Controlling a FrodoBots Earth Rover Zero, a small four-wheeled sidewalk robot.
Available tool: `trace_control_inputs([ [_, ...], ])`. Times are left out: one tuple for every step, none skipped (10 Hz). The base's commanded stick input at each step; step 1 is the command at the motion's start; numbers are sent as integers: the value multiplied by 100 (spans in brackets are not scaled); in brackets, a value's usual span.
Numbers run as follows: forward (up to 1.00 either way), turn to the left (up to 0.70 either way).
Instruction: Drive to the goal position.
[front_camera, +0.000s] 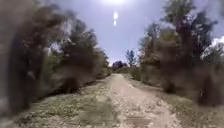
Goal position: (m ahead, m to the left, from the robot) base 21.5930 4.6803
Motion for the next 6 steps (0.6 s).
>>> trace_control_inputs([
  [70,0],
  [70,0],
  [70,0],
  [70,-24],
  [70,-35],
  [70,-35],
])
